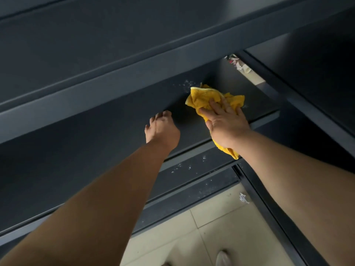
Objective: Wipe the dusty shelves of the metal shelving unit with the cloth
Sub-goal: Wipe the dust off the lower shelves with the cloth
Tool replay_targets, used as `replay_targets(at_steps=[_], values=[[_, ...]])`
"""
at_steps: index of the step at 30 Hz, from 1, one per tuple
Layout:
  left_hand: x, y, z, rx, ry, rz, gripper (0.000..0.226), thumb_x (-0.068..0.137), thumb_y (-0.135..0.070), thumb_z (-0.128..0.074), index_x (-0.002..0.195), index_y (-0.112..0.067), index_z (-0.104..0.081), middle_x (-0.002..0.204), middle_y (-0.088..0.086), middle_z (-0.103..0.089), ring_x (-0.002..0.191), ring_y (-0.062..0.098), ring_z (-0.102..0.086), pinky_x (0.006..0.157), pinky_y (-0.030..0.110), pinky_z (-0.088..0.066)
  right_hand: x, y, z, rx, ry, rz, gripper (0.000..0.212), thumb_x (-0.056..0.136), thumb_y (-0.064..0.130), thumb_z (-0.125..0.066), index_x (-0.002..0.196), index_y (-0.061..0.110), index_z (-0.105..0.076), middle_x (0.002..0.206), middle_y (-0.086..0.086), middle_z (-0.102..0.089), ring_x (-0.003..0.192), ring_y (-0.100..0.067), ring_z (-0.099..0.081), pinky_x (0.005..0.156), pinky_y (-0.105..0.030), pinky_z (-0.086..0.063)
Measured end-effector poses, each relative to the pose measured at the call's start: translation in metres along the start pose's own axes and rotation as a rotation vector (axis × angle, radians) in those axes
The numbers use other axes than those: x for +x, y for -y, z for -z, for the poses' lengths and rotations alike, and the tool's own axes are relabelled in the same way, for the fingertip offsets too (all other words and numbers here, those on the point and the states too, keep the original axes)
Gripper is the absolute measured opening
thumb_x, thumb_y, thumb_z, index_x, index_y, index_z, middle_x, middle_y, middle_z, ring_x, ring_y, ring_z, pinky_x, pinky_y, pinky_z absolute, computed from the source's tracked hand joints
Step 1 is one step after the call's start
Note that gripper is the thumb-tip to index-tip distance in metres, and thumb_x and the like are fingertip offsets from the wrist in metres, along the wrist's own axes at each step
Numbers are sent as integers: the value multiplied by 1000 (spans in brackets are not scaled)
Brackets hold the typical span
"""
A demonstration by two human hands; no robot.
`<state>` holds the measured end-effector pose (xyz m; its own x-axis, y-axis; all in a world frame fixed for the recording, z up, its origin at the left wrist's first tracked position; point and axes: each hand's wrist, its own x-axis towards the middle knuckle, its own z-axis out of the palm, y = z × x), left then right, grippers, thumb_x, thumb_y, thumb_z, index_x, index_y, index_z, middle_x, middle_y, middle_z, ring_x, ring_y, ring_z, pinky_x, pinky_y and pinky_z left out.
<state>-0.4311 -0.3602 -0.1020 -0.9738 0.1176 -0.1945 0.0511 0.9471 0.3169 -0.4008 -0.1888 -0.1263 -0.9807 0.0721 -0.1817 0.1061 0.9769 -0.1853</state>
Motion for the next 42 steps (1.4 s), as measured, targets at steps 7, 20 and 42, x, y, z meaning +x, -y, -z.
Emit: replay_targets(at_steps=[7,20,42], values=[[7,-36,-12,66,-22,27,54,88,-4,-43,141,-12,-38,140,8,-44,130,28,-37,107,44,-34,-5,-72,15,12,-24,-111,52,103,30,-30,150,42,-11,162,5,6,149,-26,9,119,-53,-5],[6,-26,-10,98,-60,11,56,87,-1,-45,139,-21,-42,123,13,-57,115,29,-52,78,35,-44,-13,-55,10,-61,-59,120,65,97,9,-43,149,40,-22,162,2,-10,149,-24,-7,116,-46,-14],[78,43,22,86,-137,44,46,96,-15,-36,140,-21,-47,143,13,-49,128,37,-46,103,44,-41,126,71,11,-54,-72,72,61,96,14,-29,153,29,-12,162,-5,0,149,-30,5,119,-52,-3]])
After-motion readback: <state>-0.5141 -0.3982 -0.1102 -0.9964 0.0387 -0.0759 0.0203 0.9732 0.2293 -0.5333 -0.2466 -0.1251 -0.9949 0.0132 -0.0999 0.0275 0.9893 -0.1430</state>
